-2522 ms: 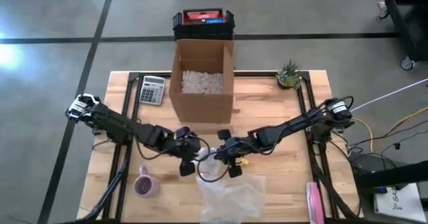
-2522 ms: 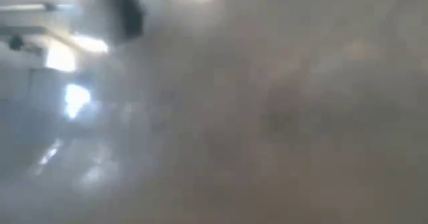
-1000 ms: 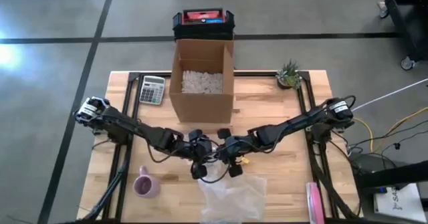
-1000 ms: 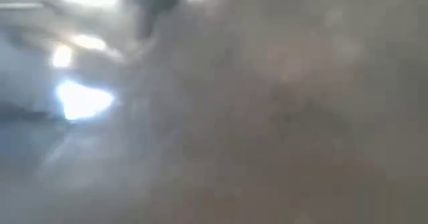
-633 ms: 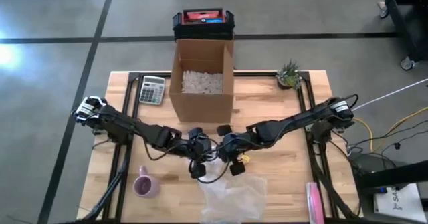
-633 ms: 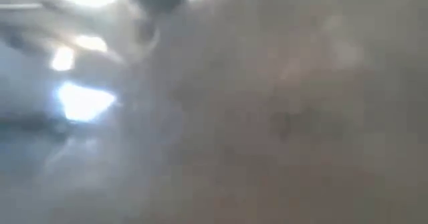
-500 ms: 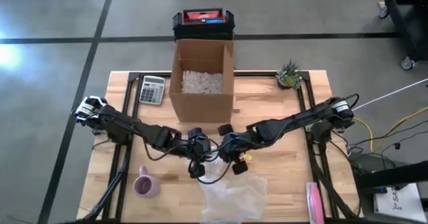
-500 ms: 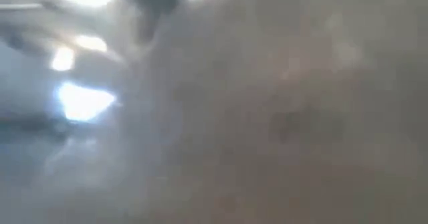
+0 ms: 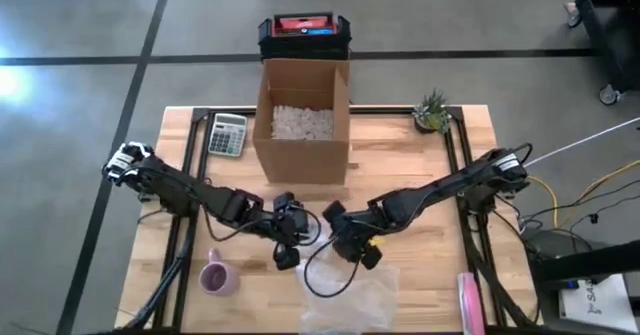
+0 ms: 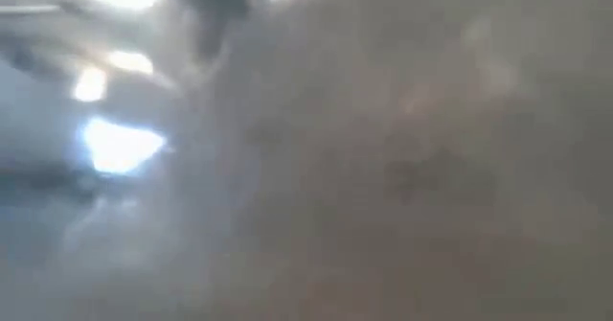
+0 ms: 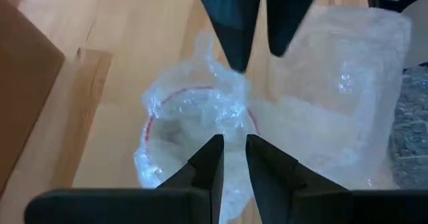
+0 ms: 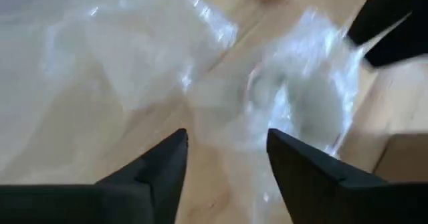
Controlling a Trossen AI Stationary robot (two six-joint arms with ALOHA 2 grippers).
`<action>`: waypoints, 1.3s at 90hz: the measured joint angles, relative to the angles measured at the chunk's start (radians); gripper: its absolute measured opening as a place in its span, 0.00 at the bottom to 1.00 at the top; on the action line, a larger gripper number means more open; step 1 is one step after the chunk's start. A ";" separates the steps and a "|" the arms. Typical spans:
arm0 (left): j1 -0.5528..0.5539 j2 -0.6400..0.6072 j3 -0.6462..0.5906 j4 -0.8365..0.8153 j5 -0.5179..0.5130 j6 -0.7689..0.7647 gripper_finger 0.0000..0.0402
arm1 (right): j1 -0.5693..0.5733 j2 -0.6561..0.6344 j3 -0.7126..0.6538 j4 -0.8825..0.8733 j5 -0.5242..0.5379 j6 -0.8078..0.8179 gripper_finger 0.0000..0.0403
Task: Wrap mug
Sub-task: Put the wrapped white mug into the cardboard box
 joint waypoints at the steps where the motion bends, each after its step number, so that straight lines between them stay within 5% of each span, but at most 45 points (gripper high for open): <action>1: -0.002 0.000 0.000 0.000 0.000 -0.002 0.13 | 0.000 0.004 0.000 0.010 0.000 -0.001 0.51; 59: -0.037 -0.008 0.000 -0.006 0.000 -0.029 0.09 | -0.029 0.248 0.081 0.034 0.057 -0.134 0.36; 91: -0.038 -0.008 0.000 -0.002 -0.020 -0.040 0.09 | -0.031 0.247 0.077 -0.003 0.050 -0.134 0.06; 117: -0.038 -0.009 0.000 -0.009 -0.098 -0.012 0.09 | -0.030 0.143 0.079 -0.093 0.088 -0.072 0.05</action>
